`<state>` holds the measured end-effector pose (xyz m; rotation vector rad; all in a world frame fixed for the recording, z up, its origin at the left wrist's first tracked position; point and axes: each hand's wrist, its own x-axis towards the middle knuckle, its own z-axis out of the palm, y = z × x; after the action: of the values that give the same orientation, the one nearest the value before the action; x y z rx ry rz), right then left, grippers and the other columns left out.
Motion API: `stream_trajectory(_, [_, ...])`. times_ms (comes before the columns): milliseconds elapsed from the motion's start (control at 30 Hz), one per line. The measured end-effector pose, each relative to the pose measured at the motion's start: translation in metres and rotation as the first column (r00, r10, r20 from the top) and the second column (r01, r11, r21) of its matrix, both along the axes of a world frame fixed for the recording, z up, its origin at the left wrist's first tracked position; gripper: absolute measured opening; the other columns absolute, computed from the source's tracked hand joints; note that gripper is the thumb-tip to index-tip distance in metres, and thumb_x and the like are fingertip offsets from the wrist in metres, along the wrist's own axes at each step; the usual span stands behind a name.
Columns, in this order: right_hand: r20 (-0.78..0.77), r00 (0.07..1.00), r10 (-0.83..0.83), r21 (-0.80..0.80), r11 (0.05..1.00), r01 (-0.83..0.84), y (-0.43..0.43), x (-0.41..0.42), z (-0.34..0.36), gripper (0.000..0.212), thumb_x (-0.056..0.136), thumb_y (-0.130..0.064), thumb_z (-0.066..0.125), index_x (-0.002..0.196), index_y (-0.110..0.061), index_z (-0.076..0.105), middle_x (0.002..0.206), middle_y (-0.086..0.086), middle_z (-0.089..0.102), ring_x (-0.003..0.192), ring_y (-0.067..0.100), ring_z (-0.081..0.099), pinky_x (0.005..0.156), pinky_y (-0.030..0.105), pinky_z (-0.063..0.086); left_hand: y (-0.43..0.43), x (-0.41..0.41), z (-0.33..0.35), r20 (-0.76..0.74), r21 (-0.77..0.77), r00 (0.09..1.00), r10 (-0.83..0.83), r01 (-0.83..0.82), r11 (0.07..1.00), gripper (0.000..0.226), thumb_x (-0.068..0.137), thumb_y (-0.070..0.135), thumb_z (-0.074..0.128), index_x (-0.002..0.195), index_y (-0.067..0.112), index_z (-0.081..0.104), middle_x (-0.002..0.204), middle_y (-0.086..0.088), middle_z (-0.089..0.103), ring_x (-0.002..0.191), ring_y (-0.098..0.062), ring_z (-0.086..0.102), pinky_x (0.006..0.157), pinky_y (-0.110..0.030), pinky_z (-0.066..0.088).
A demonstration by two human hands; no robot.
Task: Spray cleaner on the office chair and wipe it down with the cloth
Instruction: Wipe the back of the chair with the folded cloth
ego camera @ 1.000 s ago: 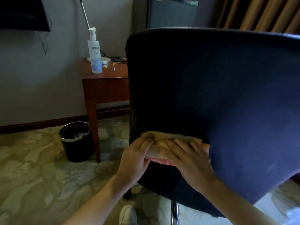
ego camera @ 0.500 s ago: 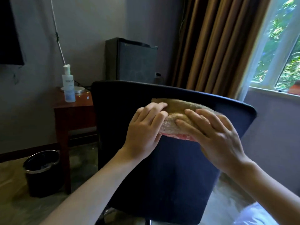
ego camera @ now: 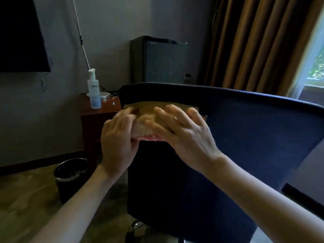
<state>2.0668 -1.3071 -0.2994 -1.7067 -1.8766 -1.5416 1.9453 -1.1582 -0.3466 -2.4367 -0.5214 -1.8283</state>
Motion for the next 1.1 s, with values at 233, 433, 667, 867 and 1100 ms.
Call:
stream_trajectory(233, [-0.095,0.977,-0.193,-0.204,0.964,0.171,0.067,-0.005,-0.055,0.060,0.073,-0.020,0.053,0.133,-0.024,0.050,0.140,0.008,0.049,0.129,0.030,0.044,0.095,0.044,0.030,0.064,0.010,-0.058,0.034,-0.162,0.990,-0.134,0.138,0.977,0.046,0.085,0.008,0.065,0.129,0.007,0.050,0.139,-0.010,0.049,0.116,-0.030,0.055,0.095,-0.039,0.047])
stream_trajectory(433, [-0.063,0.972,-0.228,-0.266,0.942,0.204,0.070,0.005,-0.122,0.055,0.079,-0.018,0.047,0.133,-0.026,0.050,0.141,0.006,0.049,0.128,0.027,0.047,0.096,0.041,0.031,0.059,0.024,-0.127,0.098,-0.316,0.985,-0.141,0.165,0.934,0.039,0.080,0.000,0.071,0.117,0.002,0.058,0.133,-0.010,0.053,0.113,-0.023,0.057,0.089,-0.039,0.050])
stream_trajectory(667, [-0.040,0.968,-0.249,-0.441,0.874,0.206,0.060,0.018,-0.170,0.073,0.062,-0.022,0.078,0.130,-0.023,0.051,0.138,0.007,0.052,0.125,0.027,0.050,0.094,0.040,0.032,0.044,0.033,-0.192,0.021,-0.428,0.988,-0.156,0.150,0.891,0.035,0.074,0.005,0.076,0.106,0.006,0.061,0.117,0.000,0.057,0.108,-0.012,0.057,0.087,-0.024,0.050])
stream_trajectory(867, [-0.028,0.975,-0.222,-0.471,0.863,0.183,0.035,0.029,-0.191,0.063,0.067,-0.019,0.070,0.127,-0.022,0.053,0.133,0.004,0.057,0.119,0.025,0.056,0.091,0.040,0.033,0.023,0.036,-0.222,-0.062,-0.477,0.963,-0.261,0.201,0.856,0.038,0.074,0.009,0.071,0.111,0.012,0.059,0.114,0.007,0.054,0.098,-0.005,0.057,0.081,-0.013,0.047])
stream_trajectory(1100, [-0.191,0.946,-0.262,-0.458,0.876,0.150,0.015,0.017,-0.185,0.059,0.066,-0.018,0.065,0.124,-0.025,0.056,0.119,0.000,0.064,0.107,0.024,0.060,0.085,0.041,0.047,0.013,0.016,-0.201,-0.234,-0.325,0.950,-0.205,0.123,0.938,0.034,0.074,0.022,0.062,0.107,0.022,0.056,0.103,0.008,0.061,0.091,-0.007,0.054,0.081,-0.018,0.036])
